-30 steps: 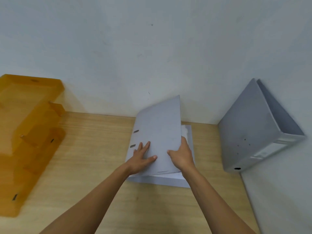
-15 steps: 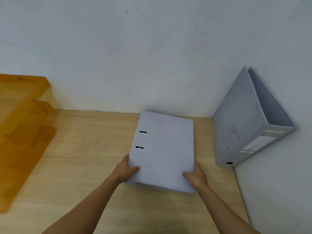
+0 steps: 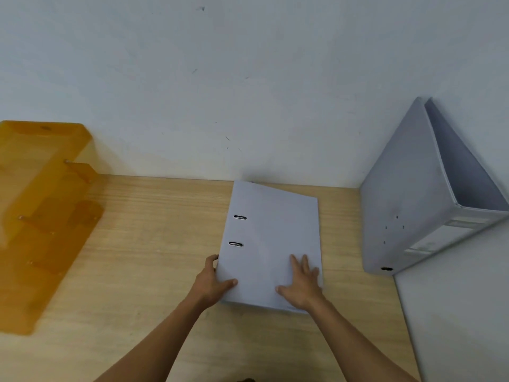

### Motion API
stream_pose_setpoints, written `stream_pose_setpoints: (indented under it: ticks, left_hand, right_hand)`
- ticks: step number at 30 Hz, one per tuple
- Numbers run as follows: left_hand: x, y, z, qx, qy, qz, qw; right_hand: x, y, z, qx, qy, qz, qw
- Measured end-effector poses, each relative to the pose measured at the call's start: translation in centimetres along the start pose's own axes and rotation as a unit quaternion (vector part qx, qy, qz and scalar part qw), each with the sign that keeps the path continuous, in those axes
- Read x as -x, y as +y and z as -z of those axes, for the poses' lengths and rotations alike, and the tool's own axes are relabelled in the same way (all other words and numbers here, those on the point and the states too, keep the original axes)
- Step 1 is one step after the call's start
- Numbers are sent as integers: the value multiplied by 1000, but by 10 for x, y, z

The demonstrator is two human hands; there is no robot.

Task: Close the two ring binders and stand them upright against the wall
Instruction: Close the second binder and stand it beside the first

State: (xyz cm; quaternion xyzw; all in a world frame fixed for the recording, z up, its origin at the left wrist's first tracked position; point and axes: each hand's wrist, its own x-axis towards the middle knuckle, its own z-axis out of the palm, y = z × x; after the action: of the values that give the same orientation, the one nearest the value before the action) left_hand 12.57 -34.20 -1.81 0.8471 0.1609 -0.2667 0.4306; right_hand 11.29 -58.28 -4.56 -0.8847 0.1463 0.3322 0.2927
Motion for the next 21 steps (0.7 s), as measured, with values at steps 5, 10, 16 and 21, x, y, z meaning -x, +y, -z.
stream_pose_setpoints:
  ticks: [5,10,16,21]
  left_hand:
    - [-6,4,-4,217,6,119,969]
    - [2,32,-1,335,-31,180,924]
    - [12,50,-5,422,-166,120,883]
    - [22,76,-6,451,-266,85,848]
  right_hand:
    - [1,3,12,-29,-23,12,999]
    - [5,-6,28,-86,-37,-9,996]
    - [9,-17,41,-200,-36,-37,978]
    - [24,-38,39,-254,13,-32,967]
